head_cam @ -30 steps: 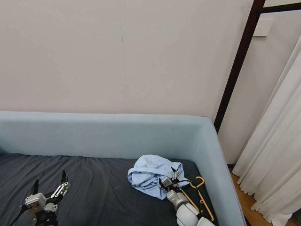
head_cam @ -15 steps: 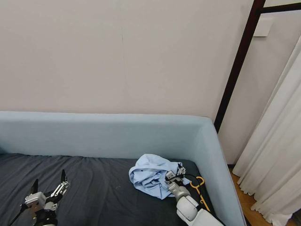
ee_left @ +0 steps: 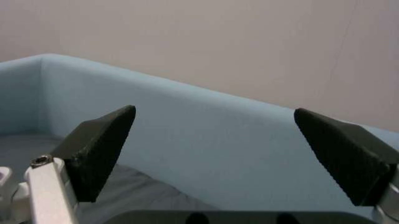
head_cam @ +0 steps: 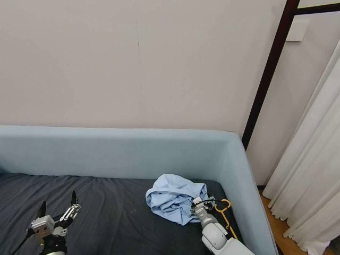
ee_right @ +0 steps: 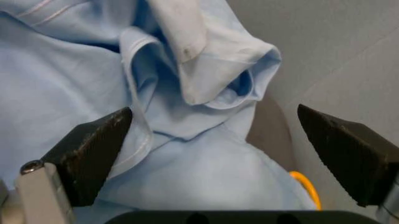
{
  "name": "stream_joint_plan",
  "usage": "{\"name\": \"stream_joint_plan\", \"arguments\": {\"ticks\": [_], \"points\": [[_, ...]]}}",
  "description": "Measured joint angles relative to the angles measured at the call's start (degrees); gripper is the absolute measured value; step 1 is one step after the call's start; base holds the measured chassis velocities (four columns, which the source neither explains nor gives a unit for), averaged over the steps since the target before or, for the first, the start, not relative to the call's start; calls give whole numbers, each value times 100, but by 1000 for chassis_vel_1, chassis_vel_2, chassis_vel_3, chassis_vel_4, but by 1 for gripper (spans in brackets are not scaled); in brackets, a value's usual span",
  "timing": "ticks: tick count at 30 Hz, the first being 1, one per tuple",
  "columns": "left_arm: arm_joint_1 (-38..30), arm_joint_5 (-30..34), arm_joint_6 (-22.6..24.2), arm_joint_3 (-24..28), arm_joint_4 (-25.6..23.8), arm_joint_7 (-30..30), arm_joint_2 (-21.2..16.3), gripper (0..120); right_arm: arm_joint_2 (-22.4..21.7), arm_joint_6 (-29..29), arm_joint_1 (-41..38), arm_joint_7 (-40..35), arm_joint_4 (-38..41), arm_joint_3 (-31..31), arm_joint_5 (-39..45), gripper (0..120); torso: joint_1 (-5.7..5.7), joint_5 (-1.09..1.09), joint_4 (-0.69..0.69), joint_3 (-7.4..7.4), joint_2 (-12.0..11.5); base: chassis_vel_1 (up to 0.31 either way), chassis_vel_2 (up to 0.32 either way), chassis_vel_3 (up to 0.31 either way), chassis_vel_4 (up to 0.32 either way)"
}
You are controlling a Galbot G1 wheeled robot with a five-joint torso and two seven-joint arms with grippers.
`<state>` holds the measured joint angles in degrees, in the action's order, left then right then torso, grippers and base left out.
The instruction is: Pick up the clothes from the sofa and hang them on the clothes hanger.
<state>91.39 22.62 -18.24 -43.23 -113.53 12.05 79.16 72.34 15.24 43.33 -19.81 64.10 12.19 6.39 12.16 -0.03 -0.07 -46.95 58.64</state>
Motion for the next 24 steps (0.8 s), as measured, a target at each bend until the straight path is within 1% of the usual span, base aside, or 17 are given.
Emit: {"name": "stream_joint_plan", "arguments": {"ticks": [2,5,7,10,14,19,24], "points": [[0,3,1,-2,0,3,-3,100,-38,-80,44,54,91,14,59,100,0,0,0,0,0,0,0,0,0],[-1,8,1,-12,2,19,-11,100,-244,-143,224,99,539,204,337,100,0,0,0,0,0,0,0,0,0],[-1,8,2,-12,6,20,-15,100,-304,-154,275,95,670,253,418,100,0,0,0,0,0,0,0,0,0],[-5,9,2,-10,18,23,-20,100,-412,-368,380,98,928,295,519,100,0,0,-1,0,0,0,0,0,0],[-9,9,1,15,17,24,-20,100,-397,-486,328,88,887,153,461,100,0,0,0,0,0,0,0,0,0],[-14,9,3,21,15,24,-32,100,-416,-492,168,136,691,-12,264,100,0,0,0,0,0,0,0,0,0],[-23,11,5,13,18,29,-42,100,-472,-490,90,225,635,-91,255,100,0,0,0,0,0,0,0,0,0]]}}
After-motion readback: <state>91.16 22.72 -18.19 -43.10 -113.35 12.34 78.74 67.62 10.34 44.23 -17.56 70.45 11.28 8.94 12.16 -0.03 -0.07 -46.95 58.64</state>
